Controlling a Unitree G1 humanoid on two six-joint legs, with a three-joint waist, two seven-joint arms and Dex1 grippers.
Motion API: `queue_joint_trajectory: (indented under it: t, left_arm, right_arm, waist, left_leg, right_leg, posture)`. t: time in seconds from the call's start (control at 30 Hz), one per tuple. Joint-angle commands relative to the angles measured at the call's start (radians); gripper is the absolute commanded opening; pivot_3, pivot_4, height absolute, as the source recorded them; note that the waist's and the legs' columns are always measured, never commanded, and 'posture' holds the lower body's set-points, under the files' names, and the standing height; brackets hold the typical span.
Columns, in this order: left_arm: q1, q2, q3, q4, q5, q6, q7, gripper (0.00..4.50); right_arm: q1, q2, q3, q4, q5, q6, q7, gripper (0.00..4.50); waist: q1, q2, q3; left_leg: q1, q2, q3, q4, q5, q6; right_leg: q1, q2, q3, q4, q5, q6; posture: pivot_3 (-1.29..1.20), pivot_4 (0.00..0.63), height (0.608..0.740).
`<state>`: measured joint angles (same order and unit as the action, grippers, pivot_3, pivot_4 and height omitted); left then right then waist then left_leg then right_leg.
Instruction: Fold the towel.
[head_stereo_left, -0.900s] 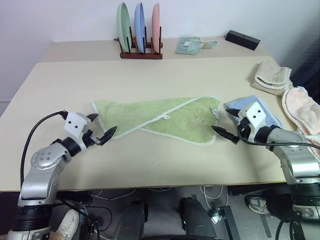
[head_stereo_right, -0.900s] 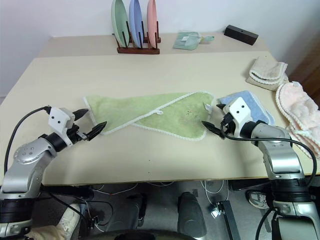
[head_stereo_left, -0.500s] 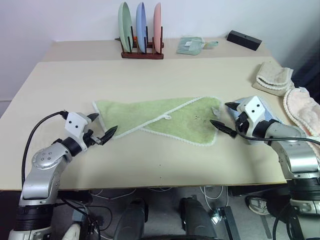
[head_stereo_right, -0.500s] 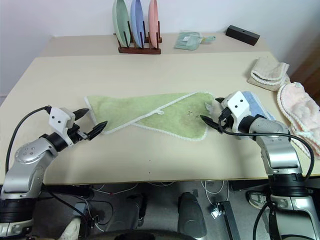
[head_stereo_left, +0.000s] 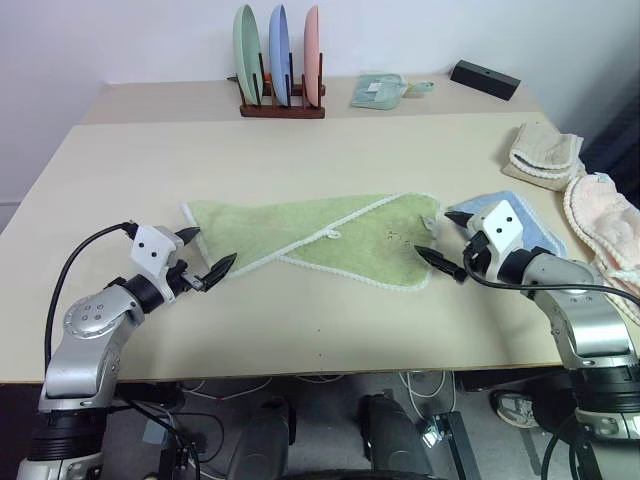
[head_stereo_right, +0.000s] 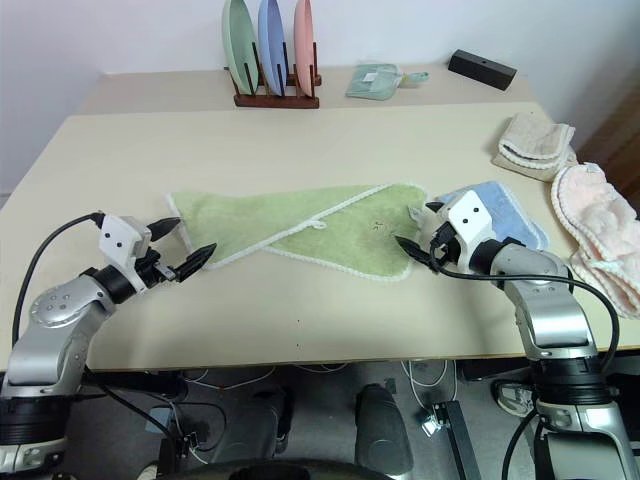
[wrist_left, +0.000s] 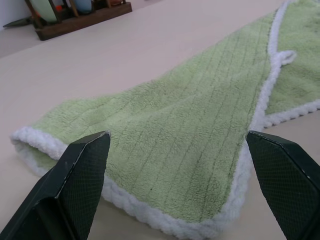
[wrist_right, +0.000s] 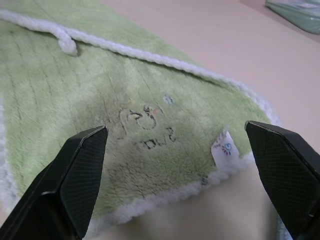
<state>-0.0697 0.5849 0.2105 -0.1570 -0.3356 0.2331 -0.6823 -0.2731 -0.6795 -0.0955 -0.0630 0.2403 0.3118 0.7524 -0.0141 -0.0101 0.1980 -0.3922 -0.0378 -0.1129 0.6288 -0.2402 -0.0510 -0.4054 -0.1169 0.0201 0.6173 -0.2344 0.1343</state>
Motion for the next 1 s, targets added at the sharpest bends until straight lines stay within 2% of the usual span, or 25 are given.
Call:
queue_joint_trajectory:
  t: [0.03,0.17,0.33,0.47,0.7,0.9,1.0]
  left_arm:
    - [0.016,0.005,-0.001,-0.037,0.005,-0.018,-0.006,4.43]
    - [0.052,0.069,-0.040,-0.093,0.005,0.008,-0.092,4.43]
    - [0.077,0.188,-0.111,-0.074,0.177,-0.094,-0.116,4.43]
    - [0.082,0.231,-0.145,-0.029,0.259,-0.148,-0.117,4.43]
    - [0.014,0.193,-0.176,-0.003,0.311,-0.124,-0.064,4.43]
    - [-0.107,0.179,-0.248,0.134,0.416,-0.121,-0.010,4.43]
    - [-0.145,0.153,-0.251,0.166,0.398,-0.131,-0.011,3.60]
  right_arm:
    - [0.004,0.008,-0.002,-0.044,0.003,-0.010,-0.005,4.50]
    - [-0.009,0.023,0.010,-0.045,0.002,-0.005,-0.014,4.50]
    - [-0.021,0.048,0.032,-0.032,0.000,-0.012,-0.012,4.50]
    - [-0.033,0.064,0.046,-0.020,-0.005,-0.017,-0.018,4.50]
    - [-0.030,0.073,0.045,-0.027,-0.007,-0.015,-0.023,4.50]
    - [-0.011,0.072,0.037,-0.055,-0.007,-0.003,-0.035,4.50]
    - [0.005,0.067,0.029,-0.076,-0.005,0.004,-0.042,4.50]
  waist:
    - [0.000,0.000,0.000]
    - [0.000,0.000,0.000]
    - [-0.001,0.000,0.000]
    - [-0.001,0.000,0.000]
    - [0.002,0.000,0.000]
    - [0.000,0.001,0.000]
    - [0.000,0.001,0.000]
  left_leg:
    - [0.000,0.000,0.000,0.000,0.000,0.000]
    - [0.000,0.000,0.000,0.000,0.000,0.000]
    - [0.000,0.000,0.000,-0.001,0.000,0.000]
    - [0.000,0.000,0.000,-0.001,0.000,0.000]
    - [0.000,0.000,0.000,0.000,0.000,0.000]
    - [0.001,0.000,0.000,0.000,0.000,0.000]
    - [0.001,0.000,0.000,0.000,0.000,0.000]
  right_leg:
    - [0.000,0.000,0.000,0.000,0.000,0.000]
    - [0.000,0.000,0.000,0.000,0.000,0.000]
    - [0.000,0.000,0.000,0.000,0.000,-0.001]
    - [0.000,0.000,0.000,0.000,-0.001,-0.001]
    - [0.000,0.000,0.000,0.000,0.000,0.000]
    - [0.000,0.000,0.000,0.002,0.000,0.000]
    - [0.000,0.000,0.000,0.002,0.000,0.000]
  posture:
    - [0.00,0.150,0.740]
    - [0.00,0.150,0.740]
    - [0.00,0.150,0.740]
    - [0.00,0.150,0.740]
    - [0.00,0.150,0.740]
    - [0.00,0.150,0.740]
    - [0.00,0.150,0.740]
